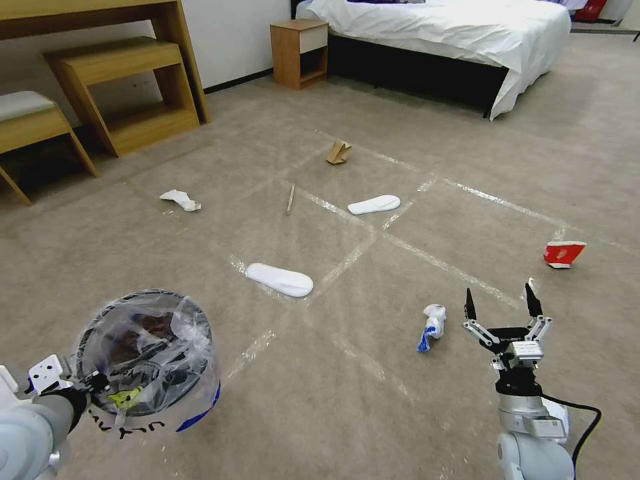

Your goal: Pick up the trash bin and place the garbage on the floor into it.

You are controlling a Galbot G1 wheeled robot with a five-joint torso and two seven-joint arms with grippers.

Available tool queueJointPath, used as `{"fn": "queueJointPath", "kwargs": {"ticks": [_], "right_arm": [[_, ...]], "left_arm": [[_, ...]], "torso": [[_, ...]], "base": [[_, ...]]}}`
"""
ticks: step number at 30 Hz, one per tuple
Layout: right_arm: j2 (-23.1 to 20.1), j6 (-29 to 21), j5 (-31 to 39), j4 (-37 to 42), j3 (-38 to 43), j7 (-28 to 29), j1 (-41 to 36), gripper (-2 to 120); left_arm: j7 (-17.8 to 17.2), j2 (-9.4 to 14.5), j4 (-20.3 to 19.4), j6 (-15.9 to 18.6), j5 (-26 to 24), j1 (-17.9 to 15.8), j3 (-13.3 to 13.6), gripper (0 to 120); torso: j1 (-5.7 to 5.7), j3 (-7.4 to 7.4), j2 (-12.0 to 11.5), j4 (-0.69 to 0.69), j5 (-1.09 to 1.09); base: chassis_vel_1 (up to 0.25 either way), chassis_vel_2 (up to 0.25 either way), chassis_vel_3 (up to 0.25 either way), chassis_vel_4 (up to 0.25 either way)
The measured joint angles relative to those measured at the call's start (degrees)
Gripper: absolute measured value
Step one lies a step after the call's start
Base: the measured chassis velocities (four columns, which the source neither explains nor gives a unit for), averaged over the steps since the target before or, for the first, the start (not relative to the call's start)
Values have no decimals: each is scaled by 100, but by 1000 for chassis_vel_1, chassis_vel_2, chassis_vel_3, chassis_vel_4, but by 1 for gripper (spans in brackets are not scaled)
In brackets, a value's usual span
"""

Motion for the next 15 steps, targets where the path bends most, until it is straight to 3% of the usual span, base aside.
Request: {"fn": "queueJointPath", "kwargs": {"ticks": [15], "right_arm": [[-121, -64, -89, -42, 127, 209, 25, 100]], "left_arm": [[-8, -31, -103, 0, 26, 92, 8, 0]], "torso": [[-1, -2, 0, 1, 1]], "base": [[-3, 3, 7, -6]]}}
